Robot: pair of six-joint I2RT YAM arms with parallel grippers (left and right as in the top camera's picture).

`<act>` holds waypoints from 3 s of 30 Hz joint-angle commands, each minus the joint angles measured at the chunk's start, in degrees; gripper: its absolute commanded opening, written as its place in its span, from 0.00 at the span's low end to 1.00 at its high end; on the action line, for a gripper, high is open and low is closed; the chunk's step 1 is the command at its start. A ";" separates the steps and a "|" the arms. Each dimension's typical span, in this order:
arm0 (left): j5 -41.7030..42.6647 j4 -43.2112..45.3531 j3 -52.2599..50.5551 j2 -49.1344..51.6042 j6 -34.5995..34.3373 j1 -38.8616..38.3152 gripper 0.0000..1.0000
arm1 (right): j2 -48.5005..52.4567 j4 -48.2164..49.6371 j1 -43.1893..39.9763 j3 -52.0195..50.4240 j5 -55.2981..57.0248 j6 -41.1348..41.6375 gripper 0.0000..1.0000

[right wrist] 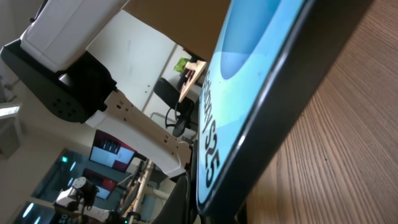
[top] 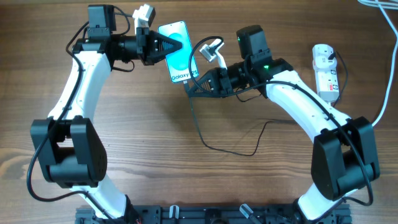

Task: Plug charger to phone and switch on socket

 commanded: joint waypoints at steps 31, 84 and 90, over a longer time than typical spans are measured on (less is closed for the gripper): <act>3.34 -0.55 0.68 -1.68 2.03 -2.01 0.04 | -1.20 7.78 -2.29 0.81 4.72 9.27 0.04; -44.41 -17.14 0.59 15.93 12.68 -3.48 0.04 | -1.20 -10.71 -6.08 0.81 27.23 4.11 0.98; -48.54 -15.54 0.57 18.34 10.29 -5.22 0.04 | -1.20 -11.17 -6.08 0.81 27.23 4.11 0.98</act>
